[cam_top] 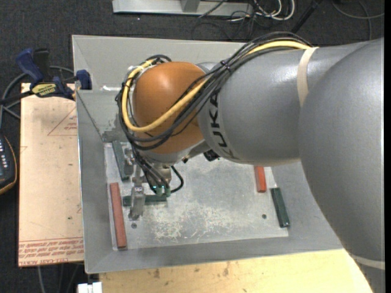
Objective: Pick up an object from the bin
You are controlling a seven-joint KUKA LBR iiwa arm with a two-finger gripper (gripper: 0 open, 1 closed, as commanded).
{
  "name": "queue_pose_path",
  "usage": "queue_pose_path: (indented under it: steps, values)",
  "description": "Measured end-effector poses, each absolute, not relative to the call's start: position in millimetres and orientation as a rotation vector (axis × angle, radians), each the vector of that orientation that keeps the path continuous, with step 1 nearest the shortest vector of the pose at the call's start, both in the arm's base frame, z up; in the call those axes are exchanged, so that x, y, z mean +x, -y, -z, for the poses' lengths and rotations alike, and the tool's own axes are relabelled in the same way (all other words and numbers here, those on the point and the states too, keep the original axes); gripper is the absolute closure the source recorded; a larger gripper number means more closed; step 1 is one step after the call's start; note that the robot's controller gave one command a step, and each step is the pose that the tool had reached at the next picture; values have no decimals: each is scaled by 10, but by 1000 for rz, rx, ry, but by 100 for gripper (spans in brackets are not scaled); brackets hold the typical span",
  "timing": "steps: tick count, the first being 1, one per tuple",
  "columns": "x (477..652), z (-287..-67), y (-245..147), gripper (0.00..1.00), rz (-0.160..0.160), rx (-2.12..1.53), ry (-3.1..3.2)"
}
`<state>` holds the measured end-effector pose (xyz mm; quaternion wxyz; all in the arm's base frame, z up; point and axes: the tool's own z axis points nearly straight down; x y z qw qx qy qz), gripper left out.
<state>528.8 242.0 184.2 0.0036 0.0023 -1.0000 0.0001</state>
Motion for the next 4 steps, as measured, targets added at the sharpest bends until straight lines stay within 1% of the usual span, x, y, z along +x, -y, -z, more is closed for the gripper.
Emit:
queue_pose_path:
  steps: [1,2,3,4]
  values:
    - [5556,-1511,-2005,0,-2,422,3112]
    - [5579,-664,-1779,0,0,199,3130]
    - [5598,-708,-1794,100,4,198,3136]
    - [5316,-1906,-1981,100,5,344,3132]
